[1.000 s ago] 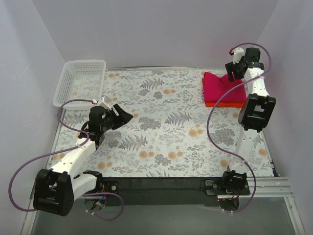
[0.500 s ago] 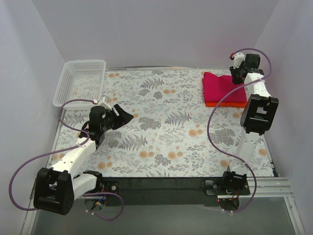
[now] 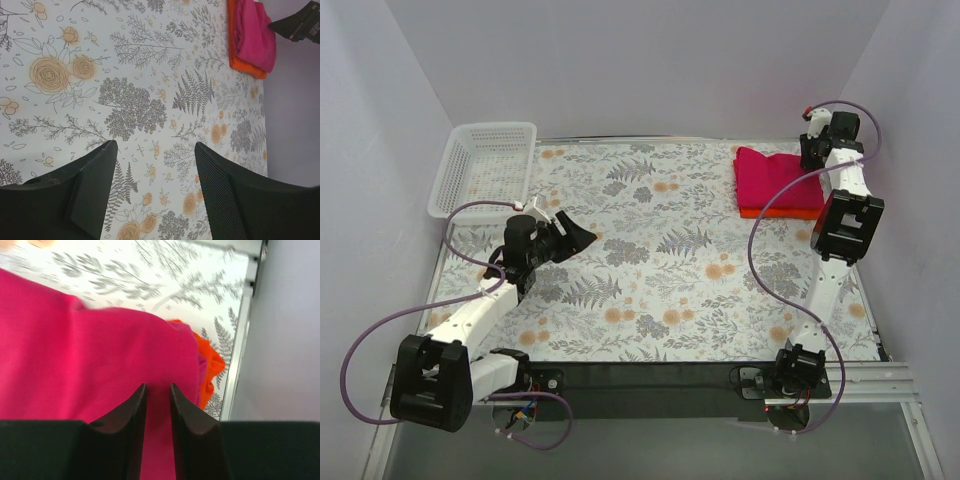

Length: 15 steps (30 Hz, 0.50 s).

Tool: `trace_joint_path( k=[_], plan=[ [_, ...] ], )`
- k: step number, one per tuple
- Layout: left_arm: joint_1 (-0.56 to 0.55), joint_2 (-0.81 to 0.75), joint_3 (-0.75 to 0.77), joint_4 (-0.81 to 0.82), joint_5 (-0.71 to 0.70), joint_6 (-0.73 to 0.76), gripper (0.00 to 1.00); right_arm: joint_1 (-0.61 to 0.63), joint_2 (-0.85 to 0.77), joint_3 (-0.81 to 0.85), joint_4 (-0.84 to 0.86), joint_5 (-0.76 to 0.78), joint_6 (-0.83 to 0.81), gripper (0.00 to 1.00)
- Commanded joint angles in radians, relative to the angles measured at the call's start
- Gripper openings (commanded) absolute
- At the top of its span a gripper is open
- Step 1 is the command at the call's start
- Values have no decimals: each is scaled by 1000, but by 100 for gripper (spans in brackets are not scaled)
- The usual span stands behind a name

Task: Fold and stack the t-shirts
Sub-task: Neatly place the folded tshirt to the corner

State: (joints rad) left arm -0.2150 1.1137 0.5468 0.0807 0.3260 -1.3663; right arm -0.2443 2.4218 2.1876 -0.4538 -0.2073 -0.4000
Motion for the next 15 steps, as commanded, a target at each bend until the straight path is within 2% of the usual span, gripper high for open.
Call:
trace_joint_path(
  k=[1, 8, 10, 15],
  plan=[
    [6, 23, -5, 34, 30, -4, 59, -7, 68, 72, -6, 103, 39, 27],
    [6, 35, -5, 39, 35, -4, 59, -9, 83, 72, 9, 236, 20, 27],
    [6, 32, -4, 36, 30, -5, 59, -7, 59, 57, 13, 215, 7, 29],
    [6, 31, 4, 33, 27, -10, 59, -1, -87, -63, 47, 16, -46, 45]
  ],
)
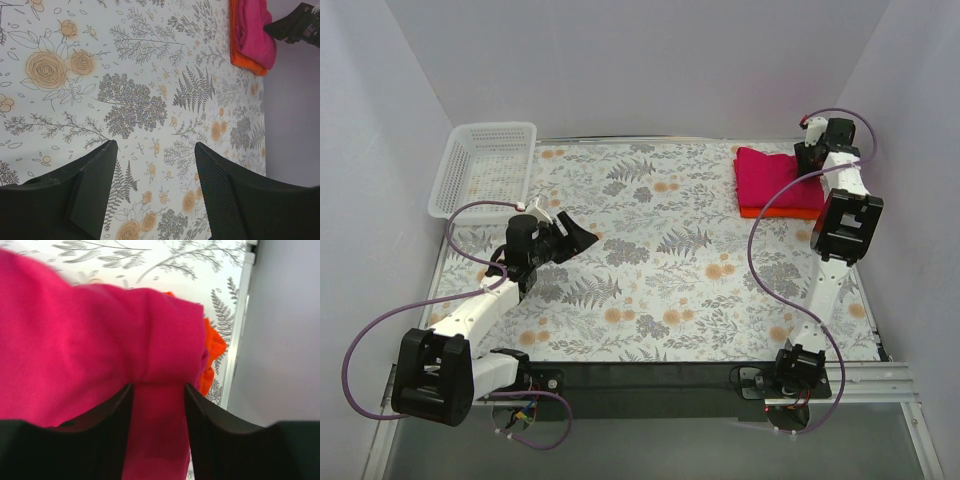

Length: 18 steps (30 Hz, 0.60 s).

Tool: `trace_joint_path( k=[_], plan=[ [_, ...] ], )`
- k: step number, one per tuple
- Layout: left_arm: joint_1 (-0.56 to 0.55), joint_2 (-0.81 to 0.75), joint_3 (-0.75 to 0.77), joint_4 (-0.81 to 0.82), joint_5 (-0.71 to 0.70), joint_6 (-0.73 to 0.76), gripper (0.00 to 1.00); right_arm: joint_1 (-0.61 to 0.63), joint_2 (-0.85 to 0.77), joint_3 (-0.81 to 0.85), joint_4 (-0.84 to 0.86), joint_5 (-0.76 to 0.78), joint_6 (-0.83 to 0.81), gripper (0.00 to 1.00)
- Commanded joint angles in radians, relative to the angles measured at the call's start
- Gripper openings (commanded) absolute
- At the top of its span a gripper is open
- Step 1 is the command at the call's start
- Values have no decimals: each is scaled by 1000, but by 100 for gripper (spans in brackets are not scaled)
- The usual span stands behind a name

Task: Fold and stack the t-shirts
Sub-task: Neatly place the folded tshirt to the corner

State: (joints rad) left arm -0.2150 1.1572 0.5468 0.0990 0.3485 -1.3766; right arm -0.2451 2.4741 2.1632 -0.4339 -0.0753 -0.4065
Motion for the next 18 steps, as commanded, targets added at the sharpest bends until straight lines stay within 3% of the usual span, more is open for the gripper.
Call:
trace_joint_path(
  k=[1, 7, 10, 14, 18],
  plan=[
    [6, -13, 5, 15, 3, 1, 59, 1, -156, -49, 26, -156, -44, 46],
    [6, -14, 12, 13, 6, -2, 59, 50, -199, -98, -9, -483, -28, 46],
    [6, -16, 12, 7, 4, -1, 59, 105, -162, -72, -22, -485, 18, 44],
    [6, -25, 12, -8, -5, 4, 59, 147, -104, -23, -20, -437, 127, 32],
    [6, -39, 8, -21, -13, 8, 59, 148, -125, -74, -20, -419, 141, 29]
  ],
)
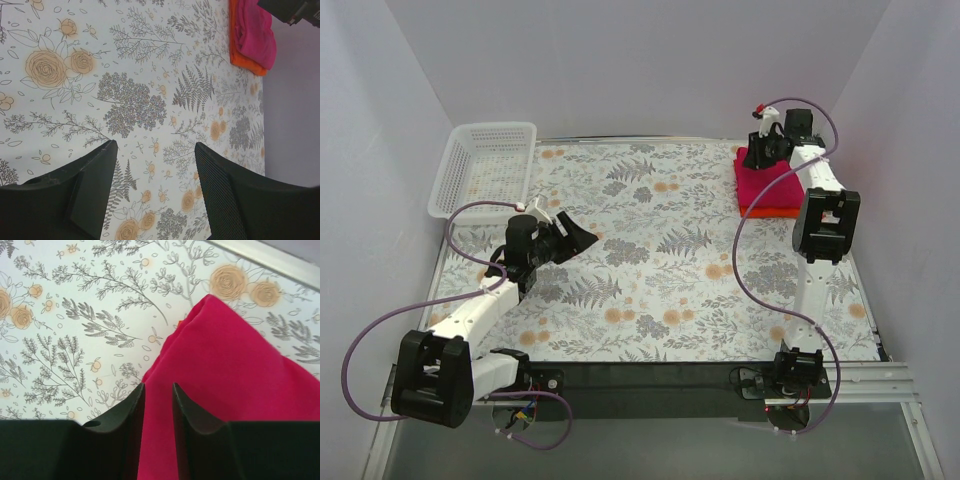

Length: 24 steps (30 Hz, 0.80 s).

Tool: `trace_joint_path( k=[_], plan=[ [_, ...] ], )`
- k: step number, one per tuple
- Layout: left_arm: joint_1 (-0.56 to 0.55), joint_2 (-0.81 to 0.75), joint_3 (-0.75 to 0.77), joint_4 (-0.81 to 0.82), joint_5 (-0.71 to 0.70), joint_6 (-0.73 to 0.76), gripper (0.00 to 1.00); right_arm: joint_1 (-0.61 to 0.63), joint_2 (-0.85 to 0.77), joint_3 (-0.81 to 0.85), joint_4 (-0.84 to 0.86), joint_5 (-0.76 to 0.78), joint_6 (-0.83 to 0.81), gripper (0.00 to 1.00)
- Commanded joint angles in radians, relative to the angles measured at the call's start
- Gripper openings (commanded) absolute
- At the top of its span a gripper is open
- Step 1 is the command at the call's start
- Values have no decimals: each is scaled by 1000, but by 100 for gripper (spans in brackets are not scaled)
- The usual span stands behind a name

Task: Fold and stack the t-shirts
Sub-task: Neatly place the folded tshirt to the corner

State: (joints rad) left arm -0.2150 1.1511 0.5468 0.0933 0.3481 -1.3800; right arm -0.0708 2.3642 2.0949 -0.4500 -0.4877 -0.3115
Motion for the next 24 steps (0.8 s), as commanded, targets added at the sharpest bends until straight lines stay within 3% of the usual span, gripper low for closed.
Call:
trace_joint_path(
  k=[1, 9, 16, 20, 24],
  plan=[
    [6, -36, 8, -15, -12, 12, 59, -26, -43, -54, 0, -11, 40, 29],
    [6, -36, 2, 0, 5, 4, 59, -29, -97, -223, -18, -63, 23, 26],
    [6, -63, 2, -18, -1, 7, 59, -29, -118, -223, -49, -150, -18, 31],
    [6, -71, 2, -21, -1, 7, 59, -46, -180, -200, -46, -141, -21, 35],
    [6, -77, 2, -18, 2, 4, 59, -67, -247, -229, -30, -37, -28, 36]
  ],
)
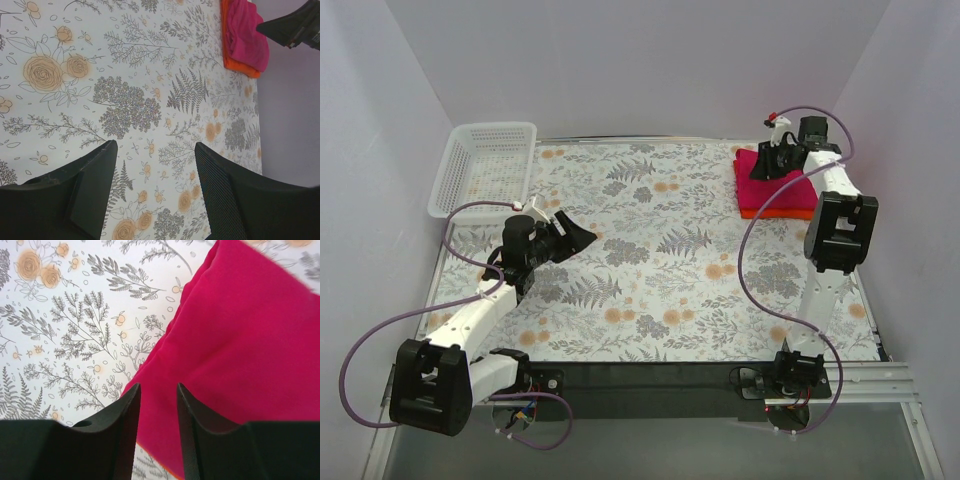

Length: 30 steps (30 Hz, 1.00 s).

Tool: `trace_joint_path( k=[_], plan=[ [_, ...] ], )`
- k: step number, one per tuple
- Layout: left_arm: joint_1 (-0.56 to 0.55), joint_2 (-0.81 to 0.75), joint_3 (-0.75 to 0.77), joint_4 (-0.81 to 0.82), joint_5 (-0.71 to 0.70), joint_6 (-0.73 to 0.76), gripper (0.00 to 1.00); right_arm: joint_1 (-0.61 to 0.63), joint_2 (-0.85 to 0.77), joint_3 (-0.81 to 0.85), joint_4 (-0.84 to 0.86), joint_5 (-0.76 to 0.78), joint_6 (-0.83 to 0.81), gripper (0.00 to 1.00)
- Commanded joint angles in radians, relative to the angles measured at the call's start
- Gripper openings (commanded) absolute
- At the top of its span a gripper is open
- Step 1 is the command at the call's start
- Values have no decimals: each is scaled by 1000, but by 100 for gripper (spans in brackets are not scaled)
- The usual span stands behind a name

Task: Fold and stack the t-shirts
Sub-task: Neatly place the folded tshirt to the corner

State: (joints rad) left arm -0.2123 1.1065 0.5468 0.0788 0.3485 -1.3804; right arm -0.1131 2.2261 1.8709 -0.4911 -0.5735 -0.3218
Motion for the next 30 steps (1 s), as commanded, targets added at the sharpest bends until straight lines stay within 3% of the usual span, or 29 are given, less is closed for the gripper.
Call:
trace_joint_path(
  k=[1, 8, 16, 30],
  plan=[
    [4, -33, 2, -4, 1, 6, 59, -30, -137, -19, 23, 78, -13, 36],
    [4, -40, 1, -2, 9, 10, 59, -105, -175, -133, 140, 245, 50, 35],
    [4, -51, -2, -7, 7, 11, 59, -160, -72, -98, 117, 282, 38, 34],
    [4, -69, 7, -11, 15, 6, 59, -215, -123, -233, 106, 284, 29, 28]
  ],
)
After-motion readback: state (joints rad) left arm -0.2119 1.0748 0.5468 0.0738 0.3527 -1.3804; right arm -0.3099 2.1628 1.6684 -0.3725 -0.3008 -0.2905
